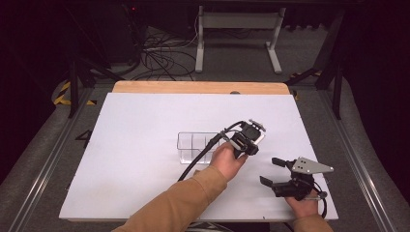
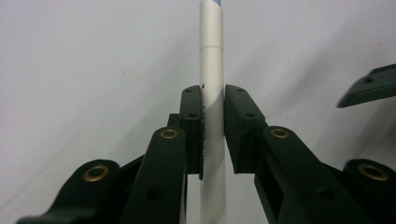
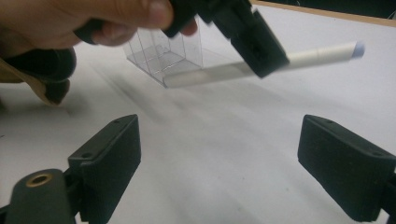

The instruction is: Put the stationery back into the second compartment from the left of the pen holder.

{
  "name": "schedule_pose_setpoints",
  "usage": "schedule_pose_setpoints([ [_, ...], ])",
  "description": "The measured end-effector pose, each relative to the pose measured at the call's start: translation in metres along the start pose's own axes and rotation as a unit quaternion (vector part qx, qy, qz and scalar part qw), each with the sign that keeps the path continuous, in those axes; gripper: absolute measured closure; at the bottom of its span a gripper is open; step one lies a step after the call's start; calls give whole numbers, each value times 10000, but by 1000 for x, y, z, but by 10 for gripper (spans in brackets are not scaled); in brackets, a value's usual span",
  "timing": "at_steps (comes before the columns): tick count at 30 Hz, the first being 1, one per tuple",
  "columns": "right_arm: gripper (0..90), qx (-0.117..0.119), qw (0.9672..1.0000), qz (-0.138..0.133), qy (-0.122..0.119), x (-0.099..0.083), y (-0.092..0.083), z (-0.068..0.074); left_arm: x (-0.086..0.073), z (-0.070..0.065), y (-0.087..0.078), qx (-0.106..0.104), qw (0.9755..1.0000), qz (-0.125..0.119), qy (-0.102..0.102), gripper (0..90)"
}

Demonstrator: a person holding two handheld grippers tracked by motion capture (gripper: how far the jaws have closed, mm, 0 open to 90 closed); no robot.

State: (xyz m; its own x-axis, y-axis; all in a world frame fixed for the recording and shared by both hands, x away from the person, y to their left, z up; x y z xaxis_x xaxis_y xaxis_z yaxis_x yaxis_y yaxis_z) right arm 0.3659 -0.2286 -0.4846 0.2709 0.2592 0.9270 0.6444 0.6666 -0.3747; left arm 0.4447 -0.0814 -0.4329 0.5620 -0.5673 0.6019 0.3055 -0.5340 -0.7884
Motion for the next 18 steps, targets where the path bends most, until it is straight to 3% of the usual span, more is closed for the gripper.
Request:
schedule_pose_setpoints([
  [10, 138, 3, 10000, 7, 5, 0, 0, 0, 3, -1, -33, -213, 9981, -574, 68, 785],
  [18, 138, 9, 10000, 8, -11, 0, 0, 0, 1, 1, -59, -345, 9925, -1162, 176, 785],
])
Point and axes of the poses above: each handheld gripper's, and its own axes: y roughly forward along the jaws, x roughly out of its top, z roughly to its left, the point moved 4 cm from there along y, roughly forward along the jaws, and after that the axes turned 7 degrees about -x, right-handed, at the moved point
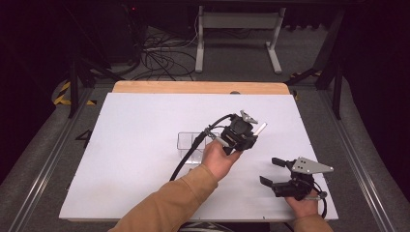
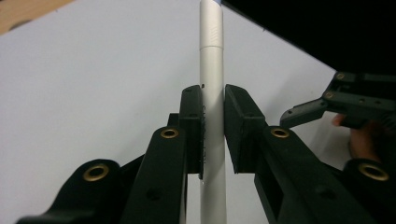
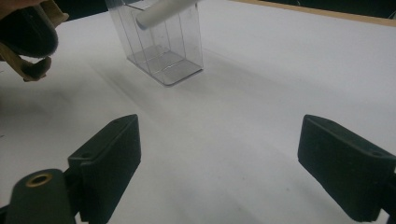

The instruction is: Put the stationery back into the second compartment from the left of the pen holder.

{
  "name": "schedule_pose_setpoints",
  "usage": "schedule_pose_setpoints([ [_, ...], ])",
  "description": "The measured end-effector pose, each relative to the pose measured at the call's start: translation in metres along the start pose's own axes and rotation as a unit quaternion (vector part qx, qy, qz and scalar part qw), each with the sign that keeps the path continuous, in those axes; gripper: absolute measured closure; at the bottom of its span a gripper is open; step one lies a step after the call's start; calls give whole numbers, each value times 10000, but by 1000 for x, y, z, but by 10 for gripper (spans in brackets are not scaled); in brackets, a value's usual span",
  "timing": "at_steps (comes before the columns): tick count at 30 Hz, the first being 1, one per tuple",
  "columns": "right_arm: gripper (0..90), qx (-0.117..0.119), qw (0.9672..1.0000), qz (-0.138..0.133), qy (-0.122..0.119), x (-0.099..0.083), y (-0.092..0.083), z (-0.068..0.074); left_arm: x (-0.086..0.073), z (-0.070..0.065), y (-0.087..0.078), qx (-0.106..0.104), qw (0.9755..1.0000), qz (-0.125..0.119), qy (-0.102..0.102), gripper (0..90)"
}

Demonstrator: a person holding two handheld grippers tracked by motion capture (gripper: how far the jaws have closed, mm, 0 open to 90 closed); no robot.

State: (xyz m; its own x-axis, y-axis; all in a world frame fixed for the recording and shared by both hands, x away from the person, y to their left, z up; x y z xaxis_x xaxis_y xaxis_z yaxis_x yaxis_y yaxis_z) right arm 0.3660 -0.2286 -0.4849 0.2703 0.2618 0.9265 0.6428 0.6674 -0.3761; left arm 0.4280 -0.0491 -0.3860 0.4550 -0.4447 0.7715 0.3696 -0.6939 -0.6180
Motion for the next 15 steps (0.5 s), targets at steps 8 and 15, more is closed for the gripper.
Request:
schedule_pose_setpoints([
  [8, 138, -2, 10000, 3, 4, 0, 0, 0, 1, 0, -24, -216, 9975, -652, 170, 785],
  [15, 138, 8, 10000, -10, 2, 0, 1, 1, -3, 2, -42, -260, 9928, -1130, 317, 785],
])
Point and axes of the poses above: each handheld gripper's, and its own axes: y roughly forward along the jaws, x roughly out of its top, z roughly to its left, the point moved 4 cm from there along y, roughly forward along the jaws, and after that the axes turned 7 degrees about -x, right-handed, at the moved point
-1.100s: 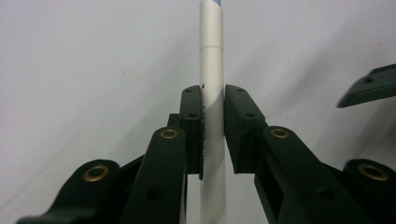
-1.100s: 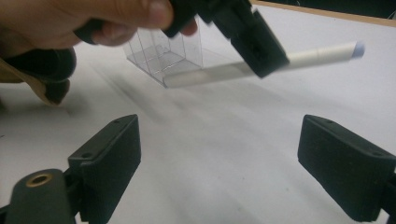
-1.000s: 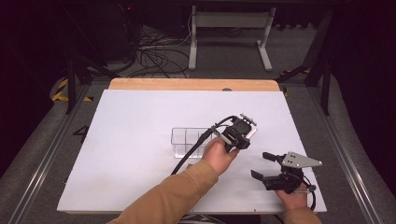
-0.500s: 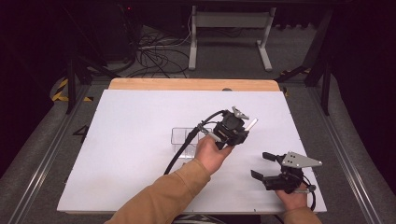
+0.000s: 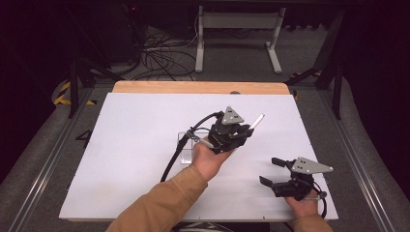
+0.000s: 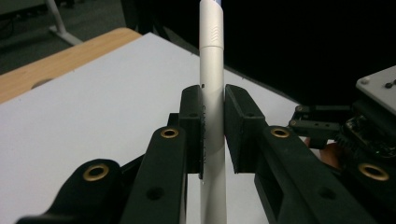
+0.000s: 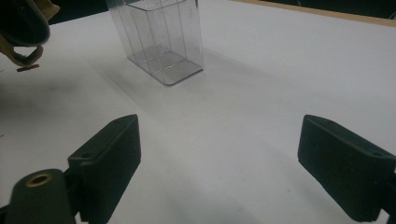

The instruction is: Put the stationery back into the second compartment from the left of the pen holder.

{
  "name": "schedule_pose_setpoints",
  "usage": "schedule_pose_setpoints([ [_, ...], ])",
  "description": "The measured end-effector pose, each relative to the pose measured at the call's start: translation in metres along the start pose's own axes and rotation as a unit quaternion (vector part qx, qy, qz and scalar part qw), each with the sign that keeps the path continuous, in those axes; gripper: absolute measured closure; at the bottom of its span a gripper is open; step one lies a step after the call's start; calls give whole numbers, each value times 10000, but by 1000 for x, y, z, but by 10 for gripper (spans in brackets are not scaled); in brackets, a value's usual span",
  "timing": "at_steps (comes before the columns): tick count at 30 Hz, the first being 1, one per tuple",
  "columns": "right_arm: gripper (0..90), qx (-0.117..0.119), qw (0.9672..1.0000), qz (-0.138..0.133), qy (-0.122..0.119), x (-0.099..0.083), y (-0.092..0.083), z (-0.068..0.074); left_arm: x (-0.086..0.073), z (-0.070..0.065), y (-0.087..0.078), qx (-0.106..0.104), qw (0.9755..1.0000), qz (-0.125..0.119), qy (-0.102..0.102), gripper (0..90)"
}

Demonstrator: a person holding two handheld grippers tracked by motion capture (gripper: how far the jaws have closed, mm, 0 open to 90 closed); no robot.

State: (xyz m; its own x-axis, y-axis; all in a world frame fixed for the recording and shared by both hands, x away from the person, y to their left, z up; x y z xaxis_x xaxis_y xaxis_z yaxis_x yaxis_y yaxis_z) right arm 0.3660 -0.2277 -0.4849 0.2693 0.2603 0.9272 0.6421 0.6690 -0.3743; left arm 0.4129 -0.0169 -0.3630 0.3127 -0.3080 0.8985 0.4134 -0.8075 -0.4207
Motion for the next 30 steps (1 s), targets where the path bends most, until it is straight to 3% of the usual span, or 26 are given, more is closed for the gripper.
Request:
schedule_pose_setpoints([
  [4, 138, 0, 10000, 0, -2, 0, 0, 0, 0, 3, -9, -16, 9999, -134, 31, 785],
  [6, 138, -1, 10000, -2, 3, 0, 0, 0, 0, 4, -14, -126, 9996, -245, 51, 784],
  [10, 138, 3, 10000, -4, -5, 0, 0, 0, -2, 6, -26, -288, 9978, -577, 160, 783],
  [14, 138, -10, 10000, 18, -3, 0, 0, 0, -4, 9, -37, -383, 9959, -805, 124, 783],
  [22, 137, -13, 10000, 16, -1, 0, 1, 0, -13, 26, -57, -311, 9944, -1004, 72, 783],
  [30, 138, -21, 10000, 24, -4, 0, 1, 1, -27, 39, -68, -159, 9931, -1130, 252, 782],
])
Point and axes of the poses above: each handheld gripper's, and its own axes: y roughly forward along the jaws, x roughly out of its top, z roughly to its left, the point moved 4 cm from there along y, roughly forward along the jaws, and after that the axes turned 7 degrees about -x, right-handed, at the moved point
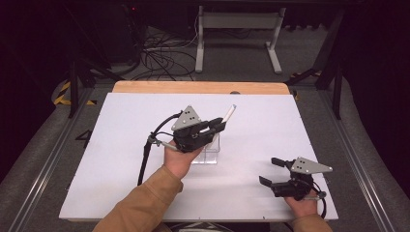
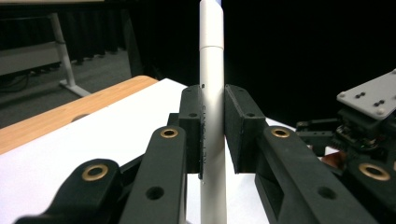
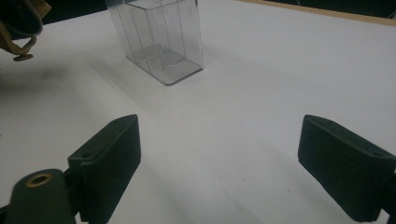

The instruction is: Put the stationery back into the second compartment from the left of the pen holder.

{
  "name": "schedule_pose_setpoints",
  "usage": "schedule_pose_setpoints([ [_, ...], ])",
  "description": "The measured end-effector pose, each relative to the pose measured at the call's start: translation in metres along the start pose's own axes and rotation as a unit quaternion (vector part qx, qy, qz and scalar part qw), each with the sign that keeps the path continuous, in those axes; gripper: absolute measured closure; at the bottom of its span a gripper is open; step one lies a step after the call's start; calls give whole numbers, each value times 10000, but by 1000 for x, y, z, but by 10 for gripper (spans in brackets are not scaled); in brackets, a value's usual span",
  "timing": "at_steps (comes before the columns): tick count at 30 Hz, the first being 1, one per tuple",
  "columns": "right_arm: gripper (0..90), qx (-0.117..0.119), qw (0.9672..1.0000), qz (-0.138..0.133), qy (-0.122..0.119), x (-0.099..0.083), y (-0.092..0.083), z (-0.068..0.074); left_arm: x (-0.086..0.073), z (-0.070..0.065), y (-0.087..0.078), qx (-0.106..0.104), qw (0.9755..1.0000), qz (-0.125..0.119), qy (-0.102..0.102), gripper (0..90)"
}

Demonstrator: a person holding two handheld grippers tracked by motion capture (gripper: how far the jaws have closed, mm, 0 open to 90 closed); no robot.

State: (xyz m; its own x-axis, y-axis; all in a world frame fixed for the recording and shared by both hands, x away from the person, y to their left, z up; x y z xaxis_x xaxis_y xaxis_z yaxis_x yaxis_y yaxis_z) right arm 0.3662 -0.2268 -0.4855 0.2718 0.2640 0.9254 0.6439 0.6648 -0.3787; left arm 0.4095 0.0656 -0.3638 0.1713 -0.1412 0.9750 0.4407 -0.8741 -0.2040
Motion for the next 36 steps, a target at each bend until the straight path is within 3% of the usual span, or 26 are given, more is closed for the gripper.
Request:
schedule_pose_setpoints([
  [11, 137, 14, 10000, 0, -1, 0, 0, 0, -12, 13, -8, 52, 9994, -190, 276, 781],
  [23, 138, 22, 10000, -6, -10, 0, 0, 0, -28, 28, -11, 137, 9992, -177, 324, 780],
  [29, 137, 36, 10000, -13, -14, 0, 0, 1, -33, 33, -11, 260, 9992, -77, 287, 780],
  [36, 137, 54, 10000, -10, -12, 0, 0, 1, -39, 36, -8, 133, 9999, -2, 99, 780],
])
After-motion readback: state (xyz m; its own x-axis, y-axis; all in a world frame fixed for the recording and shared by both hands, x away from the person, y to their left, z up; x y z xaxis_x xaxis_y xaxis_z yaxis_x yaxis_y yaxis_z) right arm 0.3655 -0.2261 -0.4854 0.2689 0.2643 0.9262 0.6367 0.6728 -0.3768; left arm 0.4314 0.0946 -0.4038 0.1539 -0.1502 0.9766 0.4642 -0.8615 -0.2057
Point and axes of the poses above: each handheld gripper's, and its own axes: y roughly forward along the jaws, x roughly out of its top, z roughly to its left, the point moved 4 cm from there along y, roughly forward along the jaws, and after that the axes turned 7 degrees about -x, right-handed, at the moved point
